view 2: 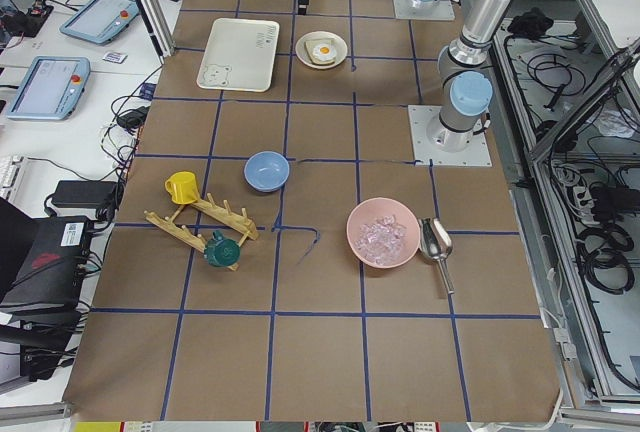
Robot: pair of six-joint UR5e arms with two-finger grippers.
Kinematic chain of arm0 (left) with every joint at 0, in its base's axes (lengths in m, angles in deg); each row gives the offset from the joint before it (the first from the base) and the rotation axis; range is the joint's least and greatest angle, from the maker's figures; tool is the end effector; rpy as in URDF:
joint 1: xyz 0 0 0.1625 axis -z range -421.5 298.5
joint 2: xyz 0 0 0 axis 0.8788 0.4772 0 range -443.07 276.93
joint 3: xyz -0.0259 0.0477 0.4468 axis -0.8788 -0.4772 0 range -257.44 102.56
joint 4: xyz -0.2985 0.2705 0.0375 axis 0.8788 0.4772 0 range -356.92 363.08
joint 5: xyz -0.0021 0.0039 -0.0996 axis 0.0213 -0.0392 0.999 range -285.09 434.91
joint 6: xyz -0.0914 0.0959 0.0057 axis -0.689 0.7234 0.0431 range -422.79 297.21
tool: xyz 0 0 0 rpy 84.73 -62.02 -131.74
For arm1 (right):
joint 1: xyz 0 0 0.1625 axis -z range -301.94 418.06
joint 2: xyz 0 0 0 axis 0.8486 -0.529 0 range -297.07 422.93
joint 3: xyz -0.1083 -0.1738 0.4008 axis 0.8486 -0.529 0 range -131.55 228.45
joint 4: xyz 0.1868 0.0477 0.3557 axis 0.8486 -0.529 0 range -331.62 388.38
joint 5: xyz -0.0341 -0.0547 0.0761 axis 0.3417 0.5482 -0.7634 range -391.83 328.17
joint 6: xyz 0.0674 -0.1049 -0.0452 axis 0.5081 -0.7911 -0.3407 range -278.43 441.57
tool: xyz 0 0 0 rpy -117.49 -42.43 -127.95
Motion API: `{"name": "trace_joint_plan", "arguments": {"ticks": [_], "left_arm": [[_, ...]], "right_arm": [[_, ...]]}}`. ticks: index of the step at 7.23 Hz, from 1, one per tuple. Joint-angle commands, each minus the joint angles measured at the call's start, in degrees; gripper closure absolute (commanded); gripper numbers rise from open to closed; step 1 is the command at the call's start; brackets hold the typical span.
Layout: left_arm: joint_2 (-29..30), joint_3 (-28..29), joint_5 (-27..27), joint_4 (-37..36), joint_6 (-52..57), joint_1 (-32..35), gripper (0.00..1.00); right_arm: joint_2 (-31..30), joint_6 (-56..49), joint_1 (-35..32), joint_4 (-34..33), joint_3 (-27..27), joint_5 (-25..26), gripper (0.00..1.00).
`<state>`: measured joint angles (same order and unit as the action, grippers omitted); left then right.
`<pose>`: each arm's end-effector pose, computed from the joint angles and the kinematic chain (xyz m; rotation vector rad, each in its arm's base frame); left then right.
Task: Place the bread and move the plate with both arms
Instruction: 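Lift the bread with the right gripper and carry it to the plate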
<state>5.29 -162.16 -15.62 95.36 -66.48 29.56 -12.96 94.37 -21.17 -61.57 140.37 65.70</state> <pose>-0.1408 -0.4739 0.5343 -0.0727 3.1322 -0.1272 0.0137 -0.5484 0.3396 -0.5809 -2.9203 -0.4171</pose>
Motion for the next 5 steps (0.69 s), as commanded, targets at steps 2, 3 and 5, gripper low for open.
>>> {"name": "trace_joint_plan", "arguments": {"ticks": [2,3,5], "left_arm": [[-0.04,0.0,0.0,0.0,0.09,0.0,0.0],[-0.04,0.0,0.0,0.0,0.09,0.0,0.0],[-0.04,0.0,0.0,0.09,0.09,0.0,0.0]], "right_arm": [[0.13,18.86,-15.38,4.61,-4.2,-7.76,1.0],[0.66,25.2,-20.04,3.83,-4.38,-10.67,1.0],[1.88,34.25,-26.56,1.29,-4.29,-15.77,1.0]]}}
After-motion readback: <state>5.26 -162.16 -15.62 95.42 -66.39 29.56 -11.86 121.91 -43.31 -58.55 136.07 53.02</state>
